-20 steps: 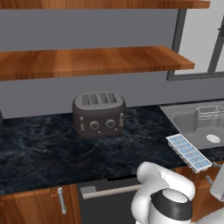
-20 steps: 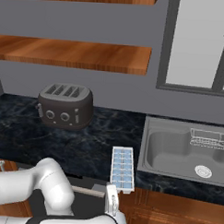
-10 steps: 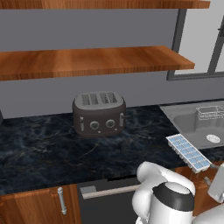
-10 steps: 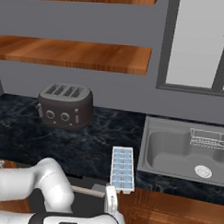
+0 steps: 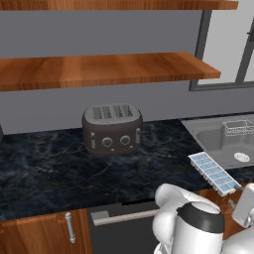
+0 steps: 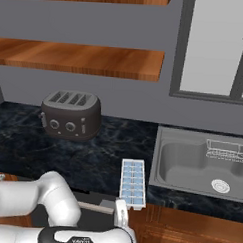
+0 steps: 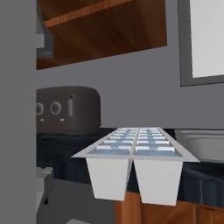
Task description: The ice cube tray has been filled with water. Take the tray and place it in the freezer to make ice. Close the freezer door after placing the tray.
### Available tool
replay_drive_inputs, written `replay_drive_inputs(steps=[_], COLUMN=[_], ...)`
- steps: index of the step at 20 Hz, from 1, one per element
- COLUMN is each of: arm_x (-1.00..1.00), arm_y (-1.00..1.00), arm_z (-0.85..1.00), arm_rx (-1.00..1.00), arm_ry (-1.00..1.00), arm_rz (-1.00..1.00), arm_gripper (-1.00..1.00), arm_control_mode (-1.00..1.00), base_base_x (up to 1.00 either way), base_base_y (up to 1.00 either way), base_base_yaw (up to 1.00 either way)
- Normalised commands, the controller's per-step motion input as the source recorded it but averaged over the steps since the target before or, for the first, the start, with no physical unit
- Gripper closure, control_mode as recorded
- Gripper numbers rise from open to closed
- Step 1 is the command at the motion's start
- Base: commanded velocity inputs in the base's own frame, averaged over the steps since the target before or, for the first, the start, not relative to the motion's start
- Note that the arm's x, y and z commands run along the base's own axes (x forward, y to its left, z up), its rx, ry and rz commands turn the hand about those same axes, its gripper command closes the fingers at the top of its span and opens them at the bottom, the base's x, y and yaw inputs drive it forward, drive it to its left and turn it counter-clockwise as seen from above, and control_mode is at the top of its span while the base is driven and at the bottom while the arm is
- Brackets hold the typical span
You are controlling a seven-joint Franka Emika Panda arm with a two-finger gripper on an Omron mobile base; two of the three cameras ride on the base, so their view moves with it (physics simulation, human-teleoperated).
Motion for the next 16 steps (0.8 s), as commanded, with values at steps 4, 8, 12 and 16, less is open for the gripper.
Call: replay_drive_inputs(steps=[4, 8, 12, 16], arm_x=[0.06, 0.09, 0.1, 0.08], arm_y=[0.0, 0.0, -0.01, -0.12], arm_z=[-0.15, -0.14, -0.12, -0.14], arm_rx=[0.0, 0.0, 0.0, 0.0], arm_ry=[-0.01, 0.0, 0.0, 0.0], arm_rz=[0.0, 0.0, 0.0, 0.0], arm_gripper=[-1.0, -1.0, -1.0, -1.0], arm_control_mode=[-1.0, -1.0, -1.0, -1.0], base_base_x=[0.0, 0.0, 0.0, 0.0], base_base_y=[0.0, 0.0, 0.0, 0.0], base_base_yaw=[0.0, 0.0, 0.0, 0.0])
